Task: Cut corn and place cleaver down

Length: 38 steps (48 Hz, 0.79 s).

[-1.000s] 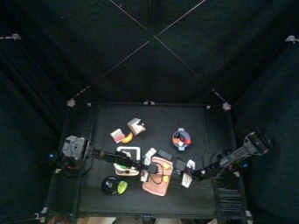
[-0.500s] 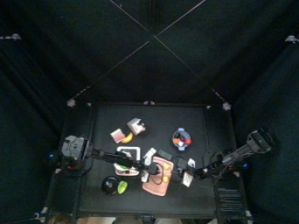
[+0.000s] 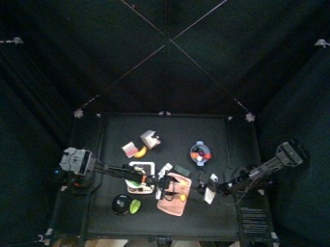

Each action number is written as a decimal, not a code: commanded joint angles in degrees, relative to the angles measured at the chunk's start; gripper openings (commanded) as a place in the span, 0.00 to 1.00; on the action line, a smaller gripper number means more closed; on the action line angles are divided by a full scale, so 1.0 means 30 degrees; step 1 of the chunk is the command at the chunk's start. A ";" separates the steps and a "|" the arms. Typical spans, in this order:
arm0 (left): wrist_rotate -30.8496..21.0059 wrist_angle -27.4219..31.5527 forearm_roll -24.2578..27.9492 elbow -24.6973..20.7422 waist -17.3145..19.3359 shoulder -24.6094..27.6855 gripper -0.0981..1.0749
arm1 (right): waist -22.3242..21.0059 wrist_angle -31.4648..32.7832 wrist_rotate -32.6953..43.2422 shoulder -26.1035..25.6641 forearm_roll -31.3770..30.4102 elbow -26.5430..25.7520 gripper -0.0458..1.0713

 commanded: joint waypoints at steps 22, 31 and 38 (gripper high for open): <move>0.0059 -0.6328 -0.0967 0.4365 0.1699 -0.3896 0.83 | 0.1201 0.2344 0.0000 -0.1289 0.3105 0.0293 0.34; 0.0117 -0.6357 -0.0967 0.4658 0.1729 -0.3955 0.83 | 0.1963 0.3369 0.0146 -0.2109 0.4482 0.0762 0.34; 0.0088 -0.6445 -0.0996 0.4980 0.1729 -0.4072 0.83 | 0.2402 0.4160 0.0176 -0.2842 0.5684 0.0879 0.34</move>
